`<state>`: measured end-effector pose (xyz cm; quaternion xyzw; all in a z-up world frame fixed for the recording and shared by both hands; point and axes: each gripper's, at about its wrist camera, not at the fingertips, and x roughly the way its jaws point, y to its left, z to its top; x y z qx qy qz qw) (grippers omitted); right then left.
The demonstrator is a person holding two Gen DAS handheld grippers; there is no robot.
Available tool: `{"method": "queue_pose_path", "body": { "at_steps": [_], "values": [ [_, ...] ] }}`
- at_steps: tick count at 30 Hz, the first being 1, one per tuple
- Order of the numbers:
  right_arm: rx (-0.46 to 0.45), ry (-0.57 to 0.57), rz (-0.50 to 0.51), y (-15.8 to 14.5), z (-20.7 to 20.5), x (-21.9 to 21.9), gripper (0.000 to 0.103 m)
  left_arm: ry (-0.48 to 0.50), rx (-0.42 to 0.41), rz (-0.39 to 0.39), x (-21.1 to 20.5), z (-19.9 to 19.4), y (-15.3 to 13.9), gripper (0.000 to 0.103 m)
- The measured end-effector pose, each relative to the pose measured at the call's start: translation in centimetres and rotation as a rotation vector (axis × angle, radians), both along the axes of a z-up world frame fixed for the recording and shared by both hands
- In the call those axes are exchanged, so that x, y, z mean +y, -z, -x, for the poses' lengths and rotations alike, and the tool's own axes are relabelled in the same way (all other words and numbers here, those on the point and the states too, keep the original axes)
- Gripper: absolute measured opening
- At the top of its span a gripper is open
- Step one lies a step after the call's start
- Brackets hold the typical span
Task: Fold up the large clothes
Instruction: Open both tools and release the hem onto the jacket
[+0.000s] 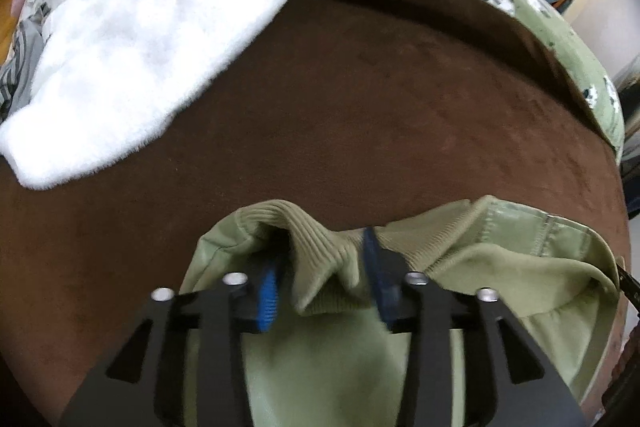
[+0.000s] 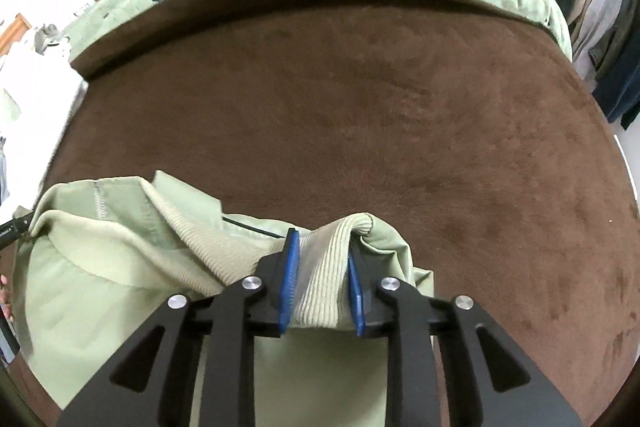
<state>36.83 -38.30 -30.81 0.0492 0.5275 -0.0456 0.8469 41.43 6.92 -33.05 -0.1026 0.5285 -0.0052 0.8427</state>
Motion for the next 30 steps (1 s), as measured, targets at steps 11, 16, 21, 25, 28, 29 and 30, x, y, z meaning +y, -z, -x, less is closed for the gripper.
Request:
{"method": "queue_pose_path", "body": {
  "at_steps": [11,16,21,25,28,29,30],
  "values": [
    [-0.127,-0.020,0.054,-6.1,1.4,0.2,0.089,-0.063,-0.089,-0.076,1.8,0.1,-6.2,0.096],
    [-0.138,-0.149,0.026,-8.2,0.8,0.7,0.091,-0.046,-0.075,-0.107,1.7,1.8,-7.4,0.096],
    [-0.114,-0.274,0.011,-7.7,0.4,2.7,0.091,0.019,-0.009,-0.153,-0.3,5.7,-5.9,0.096],
    [-0.092,-0.313,0.005,-5.9,0.4,4.7,0.081,0.031,0.045,-0.160,-1.3,8.6,-3.4,0.096],
    [-0.058,-0.296,-0.005,-3.7,0.4,5.8,0.074,0.023,0.067,-0.156,-1.9,10.0,-1.6,0.096],
    [-0.047,-0.283,-0.011,-2.7,0.5,6.1,0.074,0.022,0.073,-0.158,-2.0,10.2,-1.2,0.096],
    [-0.040,-0.274,-0.012,-2.0,0.7,6.1,0.073,0.020,0.080,-0.156,-2.2,10.5,-0.5,0.096]
  ]
}}
